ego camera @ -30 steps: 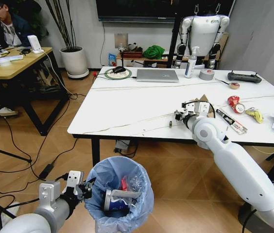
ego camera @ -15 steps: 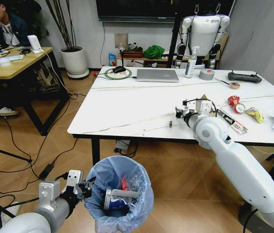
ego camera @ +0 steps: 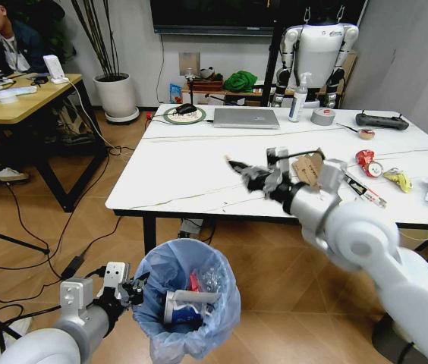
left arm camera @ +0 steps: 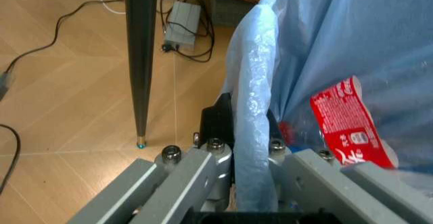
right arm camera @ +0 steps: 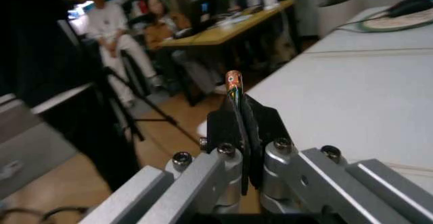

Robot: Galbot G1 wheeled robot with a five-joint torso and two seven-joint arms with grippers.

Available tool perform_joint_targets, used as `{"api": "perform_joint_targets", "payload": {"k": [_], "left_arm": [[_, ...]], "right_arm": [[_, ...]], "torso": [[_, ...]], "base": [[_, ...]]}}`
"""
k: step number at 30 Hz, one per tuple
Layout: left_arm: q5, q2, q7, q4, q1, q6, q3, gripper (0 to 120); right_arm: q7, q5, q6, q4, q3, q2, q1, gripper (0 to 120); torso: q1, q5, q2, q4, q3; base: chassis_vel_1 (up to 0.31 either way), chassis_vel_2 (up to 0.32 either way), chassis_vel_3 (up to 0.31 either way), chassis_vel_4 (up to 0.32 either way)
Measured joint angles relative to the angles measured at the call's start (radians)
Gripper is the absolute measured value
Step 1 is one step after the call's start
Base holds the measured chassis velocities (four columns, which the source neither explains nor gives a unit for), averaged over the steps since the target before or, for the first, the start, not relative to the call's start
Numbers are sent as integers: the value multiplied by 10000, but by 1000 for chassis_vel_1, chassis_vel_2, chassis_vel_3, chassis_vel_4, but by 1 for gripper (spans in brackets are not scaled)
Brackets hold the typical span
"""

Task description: Pick up the trash bin and place the trash from the table into it.

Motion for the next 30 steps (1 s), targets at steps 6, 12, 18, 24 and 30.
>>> {"api": "perform_joint_targets", "payload": {"k": [6, 12, 18, 24, 30], "left_arm": [[5, -104, -124, 0, 71, 0, -18, 0], [-32, -109, -228, 0, 59, 0, -57, 0], [-29, -164, -253, 0, 71, 0, -46, 0], [-18, -194, -257, 0, 102, 0, -55, 0], [13, -235, -256, 0, 159, 0, -56, 0]], "right_arm": [[-1353, -527, -145, 515, -647, -487, -362, 0], [-1522, -1643, -286, 586, -1539, -653, -324, 0], [-1701, -1975, -501, 568, -1781, -724, -210, 12], [-1486, -1956, -521, 564, -1796, -684, -174, 34], [-513, -1622, -419, 526, -1315, -598, -90, 53]], "torso": [[0, 0, 0, 0, 0], [0, 0, 0, 0, 1], [0, 0, 0, 0, 1], [0, 0, 0, 1, 1], [0, 0, 0, -1, 1]], "base": [[0, 0, 0, 0], [0, 0, 0, 0], [0, 0, 0, 0], [0, 0, 0, 0], [0, 0, 0, 0]]}}
